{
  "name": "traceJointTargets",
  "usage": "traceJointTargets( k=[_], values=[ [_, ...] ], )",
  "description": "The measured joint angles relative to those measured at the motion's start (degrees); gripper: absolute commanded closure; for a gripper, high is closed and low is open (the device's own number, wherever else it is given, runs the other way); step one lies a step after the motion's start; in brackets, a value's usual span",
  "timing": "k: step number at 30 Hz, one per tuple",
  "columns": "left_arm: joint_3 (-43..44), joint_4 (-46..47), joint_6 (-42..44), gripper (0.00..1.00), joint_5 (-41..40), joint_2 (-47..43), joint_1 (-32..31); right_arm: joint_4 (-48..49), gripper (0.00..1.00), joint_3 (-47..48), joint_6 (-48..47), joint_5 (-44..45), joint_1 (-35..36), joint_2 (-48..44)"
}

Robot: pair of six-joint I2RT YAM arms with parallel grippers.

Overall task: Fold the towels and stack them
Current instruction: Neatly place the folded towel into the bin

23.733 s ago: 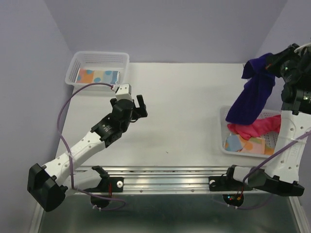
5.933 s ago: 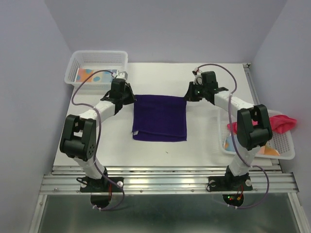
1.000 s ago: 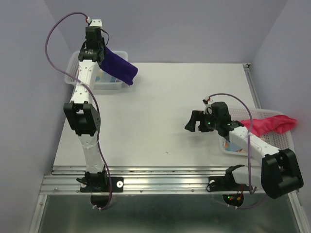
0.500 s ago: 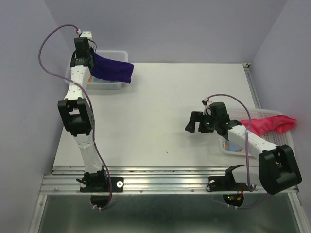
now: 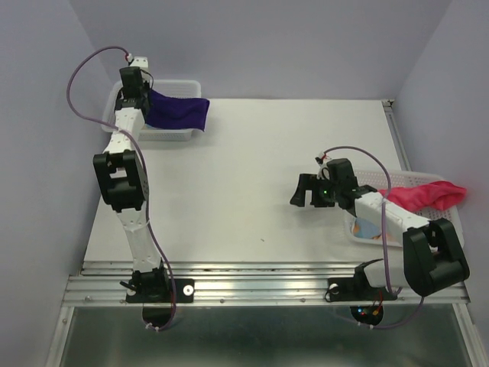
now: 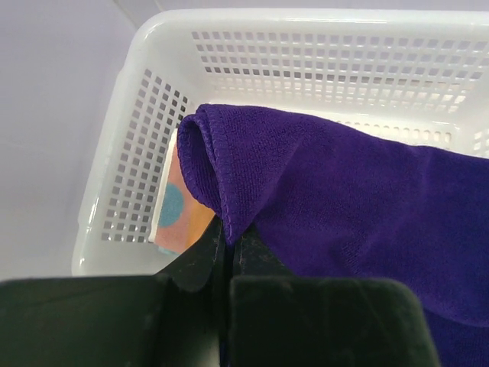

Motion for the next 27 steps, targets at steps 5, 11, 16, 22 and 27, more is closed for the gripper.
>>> traceJointTargets(
  k=[5,11,16,22,27],
  values=[
    [0.0,1.3,0.1,1.0,-0.2,1.4,1.2,-0.4,0.0,1.0,-0.4,1.0,0.0,0.4],
    [0.0,1.6,0.3,1.0,-0.4,3.4,2.4,-0.4,0.0,1.9,-0.5,2.2,0.0,1.2],
    [0.3,1.6,0.5,1.0,-1.4,4.7,3.0,-0.6,0.0,2.1,-0.5,2.6,0.0,2.3],
    [2.4,1.5,0.6,0.77,-3.9,7.0,3.3,-1.0,0.0,2.4,-0.4,3.0,0.0,2.9],
    [6.6,-0.9,0.6,0.2,-4.9,8.9,3.5,-1.2,0.0,3.1,-0.4,3.2,0.0,3.0]
  ],
)
